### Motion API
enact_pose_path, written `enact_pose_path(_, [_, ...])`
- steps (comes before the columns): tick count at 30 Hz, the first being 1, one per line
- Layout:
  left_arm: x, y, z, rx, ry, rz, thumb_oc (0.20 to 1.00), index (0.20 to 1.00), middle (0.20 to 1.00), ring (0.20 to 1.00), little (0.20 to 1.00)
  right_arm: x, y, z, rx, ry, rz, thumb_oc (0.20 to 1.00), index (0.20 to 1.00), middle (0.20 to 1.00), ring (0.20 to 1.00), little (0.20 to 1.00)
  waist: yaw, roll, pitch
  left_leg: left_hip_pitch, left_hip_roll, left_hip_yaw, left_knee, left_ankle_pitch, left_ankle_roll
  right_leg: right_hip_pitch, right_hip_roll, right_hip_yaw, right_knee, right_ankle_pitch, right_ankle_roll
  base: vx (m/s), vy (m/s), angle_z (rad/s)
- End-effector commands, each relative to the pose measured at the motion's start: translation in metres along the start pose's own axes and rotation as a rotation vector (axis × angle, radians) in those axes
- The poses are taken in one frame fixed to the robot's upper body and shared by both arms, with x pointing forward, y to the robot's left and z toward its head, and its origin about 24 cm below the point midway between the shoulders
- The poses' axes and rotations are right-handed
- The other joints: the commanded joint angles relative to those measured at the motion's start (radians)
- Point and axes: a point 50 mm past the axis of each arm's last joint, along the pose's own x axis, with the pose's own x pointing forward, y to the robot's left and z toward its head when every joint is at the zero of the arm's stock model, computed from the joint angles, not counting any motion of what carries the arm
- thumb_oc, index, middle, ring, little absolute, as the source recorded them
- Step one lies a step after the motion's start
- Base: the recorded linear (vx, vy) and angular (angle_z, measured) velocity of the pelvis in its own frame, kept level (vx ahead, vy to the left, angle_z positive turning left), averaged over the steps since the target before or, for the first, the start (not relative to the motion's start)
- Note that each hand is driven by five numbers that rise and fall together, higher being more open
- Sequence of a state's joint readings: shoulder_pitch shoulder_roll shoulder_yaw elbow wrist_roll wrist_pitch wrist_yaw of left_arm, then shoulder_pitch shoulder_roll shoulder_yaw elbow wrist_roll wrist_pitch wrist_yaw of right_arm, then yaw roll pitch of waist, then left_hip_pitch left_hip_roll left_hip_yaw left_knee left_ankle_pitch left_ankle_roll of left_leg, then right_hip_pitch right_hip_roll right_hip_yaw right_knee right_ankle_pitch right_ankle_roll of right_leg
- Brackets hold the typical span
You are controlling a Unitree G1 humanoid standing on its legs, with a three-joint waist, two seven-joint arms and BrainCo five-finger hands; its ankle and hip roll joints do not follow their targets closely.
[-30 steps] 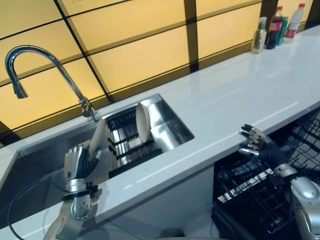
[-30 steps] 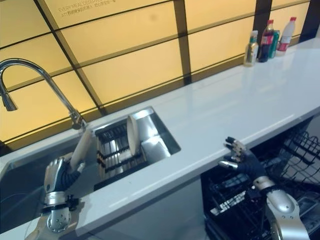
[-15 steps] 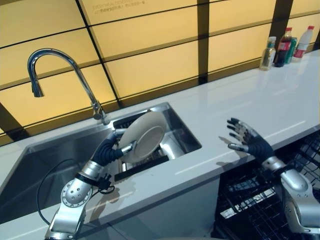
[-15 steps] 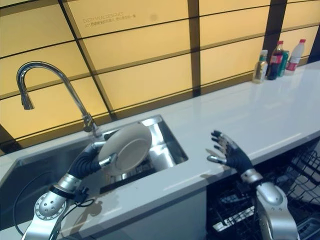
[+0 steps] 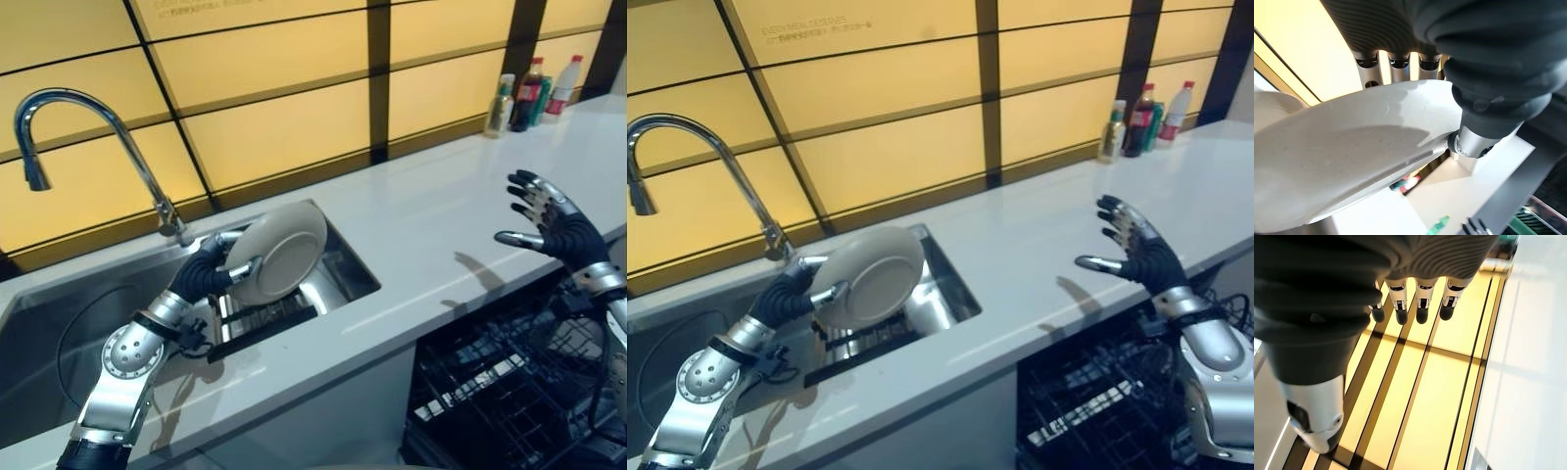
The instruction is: Pick up plates and place into dishwasher.
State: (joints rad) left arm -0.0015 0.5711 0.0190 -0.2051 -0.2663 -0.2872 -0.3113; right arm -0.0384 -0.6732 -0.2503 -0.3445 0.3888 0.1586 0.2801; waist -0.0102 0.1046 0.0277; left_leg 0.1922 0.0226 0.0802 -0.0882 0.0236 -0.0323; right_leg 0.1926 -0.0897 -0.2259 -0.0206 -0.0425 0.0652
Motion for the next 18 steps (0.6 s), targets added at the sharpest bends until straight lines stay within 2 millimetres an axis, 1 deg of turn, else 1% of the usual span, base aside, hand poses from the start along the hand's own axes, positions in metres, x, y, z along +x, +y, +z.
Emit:
enact_pose_path(1, [0.029, 0.014, 0.030, 0.031, -0.154, -0.040, 0.200, 0.200, 0.200, 0.200, 0.200, 0.028, 0.016, 0.040, 0.033, -0.240, 0.102, 1.000, 1.000, 1.000, 1.000, 1.000, 0.027, -0.058, -0.024, -0.004, -0.033, -0.003, 0.011, -0.100, 0.010, -0.034, -0.012, 0.011, -0.022, 0.002, 0.039, -0.01, -0.039, -0.06])
enact_pose_path(3, [0.035, 0.011, 0.031, 0.008, -0.164, -0.076, 0.200, 0.200, 0.200, 0.200, 0.200, 0.037, 0.027, 0.041, 0.055, -0.249, 0.142, 1.000, 1.000, 1.000, 1.000, 1.000, 0.035, -0.063, -0.026, -0.006, -0.033, -0.001, 0.012, -0.102, 0.011, -0.032, -0.011, 0.009, -0.030, 0.006, 0.039, 0.00, -0.015, 0.00])
enact_pose_path(6, [0.048, 0.001, 0.032, -0.071, -0.186, -0.154, 0.200, 0.200, 0.200, 0.200, 0.200, 0.053, 0.048, 0.045, 0.109, -0.277, 0.217, 1.000, 1.000, 1.000, 1.000, 1.000, 0.048, -0.073, -0.029, -0.008, -0.035, 0.002, 0.013, -0.106, 0.013, -0.027, -0.010, 0.002, -0.042, 0.010, 0.039, 0.00, -0.020, 0.00])
enact_pose_path(11, [0.065, -0.022, 0.037, -0.148, -0.210, -0.330, 0.200, 0.200, 0.200, 0.200, 0.200, 0.070, 0.079, 0.052, 0.158, -0.309, 0.334, 1.000, 1.000, 1.000, 1.000, 1.000, 0.064, -0.082, -0.035, -0.013, -0.040, 0.002, 0.014, -0.110, 0.018, -0.024, -0.012, -0.012, -0.049, 0.010, 0.039, 0.00, -0.001, 0.01])
enact_pose_path(15, [0.075, -0.036, 0.039, -0.205, -0.205, -0.455, 0.200, 0.200, 0.200, 0.200, 0.200, 0.078, 0.098, 0.056, 0.156, -0.312, 0.404, 1.000, 1.000, 1.000, 1.000, 1.000, 0.070, -0.086, -0.038, -0.016, -0.042, 0.004, 0.010, -0.109, 0.022, -0.026, -0.013, -0.016, -0.050, 0.010, 0.038, 0.00, 0.003, 0.06])
enact_pose_path(18, [0.077, -0.041, 0.039, -0.191, -0.191, -0.504, 0.200, 0.200, 0.200, 0.200, 0.200, 0.079, 0.105, 0.055, 0.161, -0.308, 0.426, 1.000, 1.000, 1.000, 1.000, 1.000, 0.072, -0.089, -0.040, -0.019, -0.044, 0.007, 0.009, -0.109, 0.025, -0.030, -0.016, -0.017, -0.050, 0.012, 0.040, 0.00, 0.000, 0.00])
